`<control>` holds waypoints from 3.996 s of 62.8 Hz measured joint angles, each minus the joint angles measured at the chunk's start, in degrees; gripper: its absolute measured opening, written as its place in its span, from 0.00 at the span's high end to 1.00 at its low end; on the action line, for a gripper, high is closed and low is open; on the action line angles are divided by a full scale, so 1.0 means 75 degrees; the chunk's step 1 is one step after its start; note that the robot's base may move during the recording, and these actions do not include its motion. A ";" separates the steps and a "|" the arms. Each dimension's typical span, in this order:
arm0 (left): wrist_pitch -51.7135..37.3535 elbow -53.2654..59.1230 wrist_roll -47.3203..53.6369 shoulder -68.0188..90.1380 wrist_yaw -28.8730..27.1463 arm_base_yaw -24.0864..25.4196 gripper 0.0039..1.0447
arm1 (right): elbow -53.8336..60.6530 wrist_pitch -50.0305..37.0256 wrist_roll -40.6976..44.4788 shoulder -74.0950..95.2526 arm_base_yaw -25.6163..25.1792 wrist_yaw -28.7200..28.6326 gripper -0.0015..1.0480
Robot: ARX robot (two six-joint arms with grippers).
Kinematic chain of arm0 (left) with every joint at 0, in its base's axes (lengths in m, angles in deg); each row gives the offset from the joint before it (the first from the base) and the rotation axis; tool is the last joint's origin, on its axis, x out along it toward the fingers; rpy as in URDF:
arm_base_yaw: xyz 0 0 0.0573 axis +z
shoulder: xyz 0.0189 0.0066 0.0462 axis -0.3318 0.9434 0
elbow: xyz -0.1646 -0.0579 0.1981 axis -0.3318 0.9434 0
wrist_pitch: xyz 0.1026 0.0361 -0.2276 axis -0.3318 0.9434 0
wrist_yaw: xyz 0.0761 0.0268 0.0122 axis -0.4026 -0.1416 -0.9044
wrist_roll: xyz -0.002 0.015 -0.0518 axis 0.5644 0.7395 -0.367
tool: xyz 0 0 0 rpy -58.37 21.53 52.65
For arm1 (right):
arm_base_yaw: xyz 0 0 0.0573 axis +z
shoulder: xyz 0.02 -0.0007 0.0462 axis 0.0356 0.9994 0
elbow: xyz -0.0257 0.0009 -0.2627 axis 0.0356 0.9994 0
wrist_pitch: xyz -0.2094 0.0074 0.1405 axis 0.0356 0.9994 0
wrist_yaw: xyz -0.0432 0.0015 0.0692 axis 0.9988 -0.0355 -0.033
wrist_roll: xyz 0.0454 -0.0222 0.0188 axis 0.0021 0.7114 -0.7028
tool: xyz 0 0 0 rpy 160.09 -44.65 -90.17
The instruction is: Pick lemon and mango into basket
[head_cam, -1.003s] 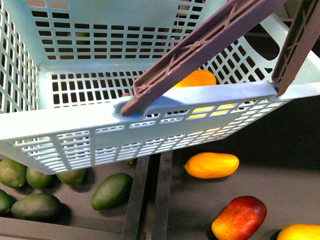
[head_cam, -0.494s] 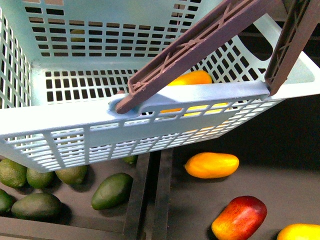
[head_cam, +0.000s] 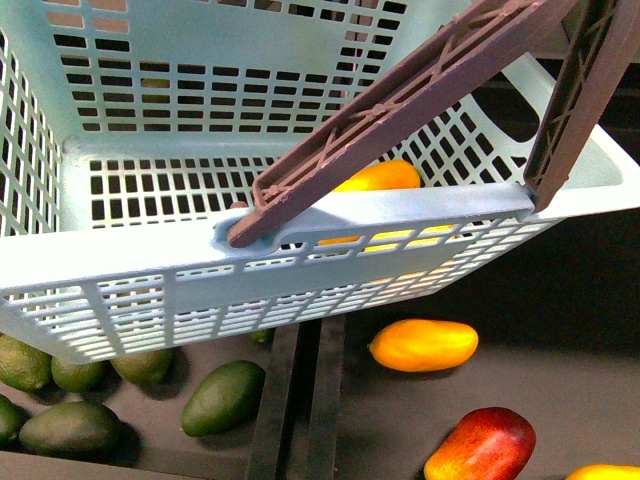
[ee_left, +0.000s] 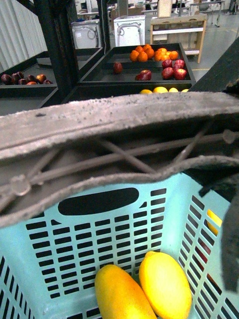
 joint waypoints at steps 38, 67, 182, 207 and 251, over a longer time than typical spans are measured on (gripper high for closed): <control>0.0000 0.0000 0.0000 0.0000 0.0000 0.0000 0.89 | 0.0122 0.1909 0.0003 -0.2244 0.0000 -0.0015 0.98; 0.0000 0.0000 0.0003 0.0000 -0.0006 -0.0009 0.89 | 0.0122 0.3931 0.0015 -0.4226 0.0000 -0.0012 0.67; 0.0000 0.0000 -0.0029 0.0012 -0.0020 0.0064 0.89 | 0.0125 0.3960 0.0023 -0.4246 -0.0012 -0.0073 0.08; -0.1247 0.0175 0.0163 0.0291 -0.2602 0.0382 0.90 | 0.0125 0.3958 0.0023 -0.4249 -0.0012 -0.0020 0.08; -0.2477 -0.3034 -0.4051 0.5117 -0.3124 0.1370 0.91 | 0.0125 0.3958 0.0023 -0.4249 -0.0012 -0.0015 0.08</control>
